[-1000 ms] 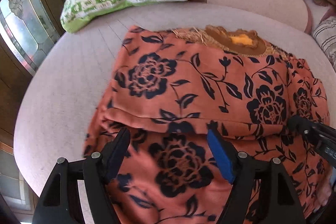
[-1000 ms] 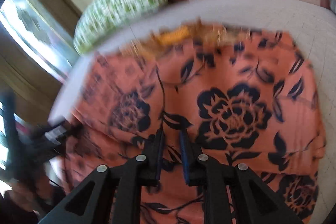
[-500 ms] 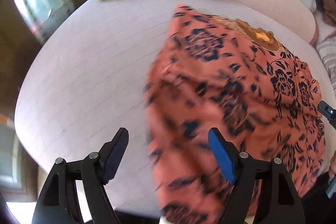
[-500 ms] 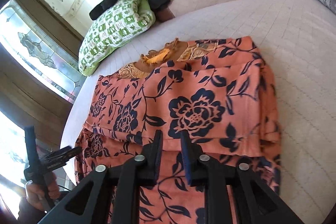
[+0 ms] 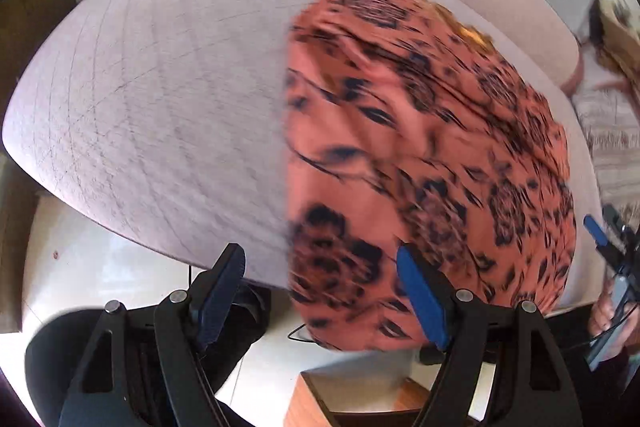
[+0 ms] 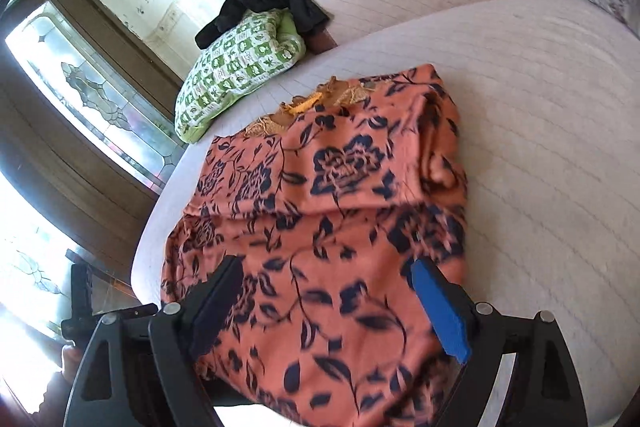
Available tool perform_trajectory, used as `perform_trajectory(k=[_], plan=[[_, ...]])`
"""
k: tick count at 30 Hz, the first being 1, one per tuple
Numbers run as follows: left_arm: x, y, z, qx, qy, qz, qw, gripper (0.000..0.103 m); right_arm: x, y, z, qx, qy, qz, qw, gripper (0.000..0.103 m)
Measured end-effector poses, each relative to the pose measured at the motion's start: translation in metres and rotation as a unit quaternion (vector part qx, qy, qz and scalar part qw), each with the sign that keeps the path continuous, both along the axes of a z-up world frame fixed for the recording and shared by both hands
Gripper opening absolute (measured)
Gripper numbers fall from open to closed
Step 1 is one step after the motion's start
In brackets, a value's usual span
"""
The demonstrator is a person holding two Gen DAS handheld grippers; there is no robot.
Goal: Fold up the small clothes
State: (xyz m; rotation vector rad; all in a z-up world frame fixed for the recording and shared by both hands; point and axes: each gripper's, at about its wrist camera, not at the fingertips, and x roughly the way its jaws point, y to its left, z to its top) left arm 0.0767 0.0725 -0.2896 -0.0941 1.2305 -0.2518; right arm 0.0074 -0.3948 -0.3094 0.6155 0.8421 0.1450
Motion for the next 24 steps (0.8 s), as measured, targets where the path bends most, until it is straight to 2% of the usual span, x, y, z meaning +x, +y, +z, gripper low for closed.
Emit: perform_trajectory(k=[2, 5, 8, 10, 12, 14, 15, 17, 19, 21, 22, 23, 24], plan=[[-0.014, -0.023, -0.001, 0.036, -0.014, -0.01, 0.9992, 0.082, -0.011, 0.0, -0.002, 0.004, 0.009, -0.003, 1.0, 0.089], [-0.024, -0.053, -0.015, 0.069, 0.005, -0.03, 0.9972, 0.083, -0.025, -0.005, -0.011, 0.042, 0.043, -0.005, 0.998, 0.089], [-0.026, -0.07, -0.03, 0.107, 0.029, -0.02, 0.9936, 0.083, -0.041, -0.007, -0.024, 0.079, 0.104, -0.003, 0.991, 0.089], [-0.026, -0.075, -0.036, 0.109, 0.038, -0.017, 0.9932, 0.083, -0.053, -0.006, -0.033, 0.099, 0.146, 0.007, 0.984, 0.089], [-0.022, -0.079, -0.04, 0.112, 0.048, -0.015, 0.9925, 0.083, -0.062, -0.003, -0.04, 0.087, 0.187, 0.022, 0.978, 0.089], [-0.015, -0.085, -0.044, 0.115, 0.054, -0.017, 0.9918, 0.084, -0.067, 0.0, -0.046, 0.062, 0.209, 0.03, 0.976, 0.089], [-0.008, -0.087, -0.047, 0.112, 0.059, -0.016, 0.9918, 0.084, -0.066, 0.001, -0.051, 0.053, 0.218, 0.038, 0.974, 0.089], [0.0, -0.086, -0.05, 0.092, 0.07, -0.009, 0.9932, 0.084, -0.06, 0.007, -0.072, 0.027, 0.263, 0.056, 0.963, 0.089], [0.005, -0.081, -0.052, 0.067, 0.073, -0.007, 0.995, 0.084, -0.055, 0.009, -0.089, 0.021, 0.279, 0.057, 0.958, 0.089], [0.007, -0.073, -0.053, 0.045, 0.073, -0.006, 0.9963, 0.077, -0.05, 0.011, -0.105, 0.033, 0.291, 0.054, 0.955, 0.089], [0.008, -0.069, -0.052, 0.037, 0.071, -0.003, 0.9968, 0.069, -0.048, 0.015, -0.109, 0.04, 0.286, 0.059, 0.955, 0.087], [0.009, -0.065, -0.05, 0.032, 0.071, -0.002, 0.997, 0.06, -0.046, 0.018, -0.108, 0.04, 0.277, 0.069, 0.958, 0.077], [0.01, -0.061, -0.05, 0.027, 0.071, -0.002, 0.9971, 0.056, -0.046, 0.022, -0.105, 0.037, 0.27, 0.083, 0.959, 0.071]])
